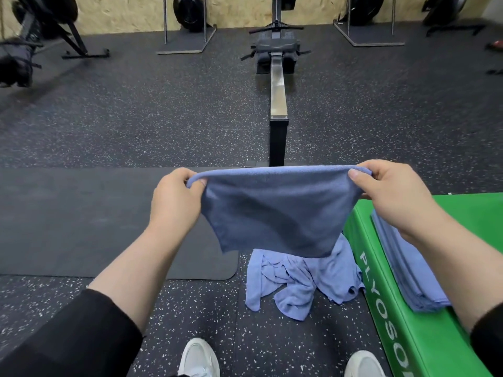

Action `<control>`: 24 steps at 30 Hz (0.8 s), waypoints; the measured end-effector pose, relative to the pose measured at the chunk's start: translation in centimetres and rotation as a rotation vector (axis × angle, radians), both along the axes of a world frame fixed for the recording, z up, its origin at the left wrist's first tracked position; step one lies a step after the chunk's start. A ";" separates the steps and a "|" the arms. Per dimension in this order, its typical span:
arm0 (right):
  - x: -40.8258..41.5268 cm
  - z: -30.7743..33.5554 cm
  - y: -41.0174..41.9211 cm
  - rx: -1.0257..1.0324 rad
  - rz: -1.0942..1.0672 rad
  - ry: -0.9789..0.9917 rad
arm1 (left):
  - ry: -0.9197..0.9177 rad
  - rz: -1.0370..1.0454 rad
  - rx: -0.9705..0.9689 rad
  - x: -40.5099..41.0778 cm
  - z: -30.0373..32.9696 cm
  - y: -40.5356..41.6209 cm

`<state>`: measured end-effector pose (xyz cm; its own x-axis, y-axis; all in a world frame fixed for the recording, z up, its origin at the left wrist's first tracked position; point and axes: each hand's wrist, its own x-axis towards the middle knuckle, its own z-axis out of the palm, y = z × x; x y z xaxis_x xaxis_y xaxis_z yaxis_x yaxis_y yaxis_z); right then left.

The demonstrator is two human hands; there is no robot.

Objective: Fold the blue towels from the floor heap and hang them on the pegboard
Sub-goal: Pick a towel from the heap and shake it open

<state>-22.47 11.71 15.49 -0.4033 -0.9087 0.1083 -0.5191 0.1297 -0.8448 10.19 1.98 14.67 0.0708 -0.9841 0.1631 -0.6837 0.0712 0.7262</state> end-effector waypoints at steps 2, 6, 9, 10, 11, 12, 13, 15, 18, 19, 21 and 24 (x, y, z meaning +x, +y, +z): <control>0.1 0.1 -0.1 -0.010 -0.023 -0.011 | 0.123 0.028 -0.026 0.0 0.3 -0.3; 0.5 1.0 0.1 -0.068 -0.041 0.023 | 0.303 0.055 -0.010 0.1 0.3 -0.6; 0.2 1.5 0.1 -0.127 -0.032 0.070 | 0.342 0.055 -0.023 0.5 0.6 -0.8; 0.1 1.6 0.1 -0.137 -0.024 0.065 | 0.345 0.052 -0.029 0.7 0.7 -0.9; 0.0 1.8 0.1 -0.137 -0.021 0.051 | 0.350 0.047 -0.031 0.8 0.9 -1.0; -0.1 1.7 0.1 -0.137 -0.020 0.034 | 0.360 0.039 -0.028 0.9 1.0 -1.0; 0.0 1.8 0.1 -0.136 -0.023 0.015 | 0.375 0.031 -0.020 0.9 1.0 -1.0; 0.1 1.8 0.2 -0.143 -0.020 -0.016 | 0.426 0.018 0.005 0.8 1.1 -0.8; 0.2 1.9 0.1 -0.157 -0.005 -0.140 | 0.541 0.000 0.053 -0.1 1.4 -0.4; 0.2 2.0 0.1 -0.147 -0.001 -0.180 | 0.585 0.007 0.081 -0.4 1.4 -0.3; 0.2 1.8 0.2 -0.098 0.018 -0.215 | 0.669 0.032 0.157 -1.1 1.3 0.0; 0.8 1.0 0.3 0.003 0.047 -0.261 | 0.730 0.084 0.283 -2.1 0.7 0.5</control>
<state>-21.64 11.97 16.50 -0.3743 -0.9273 0.0031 -0.2894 0.1136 -0.9504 8.05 2.47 15.33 0.1395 -0.9679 -0.2089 -0.0217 -0.2139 0.9766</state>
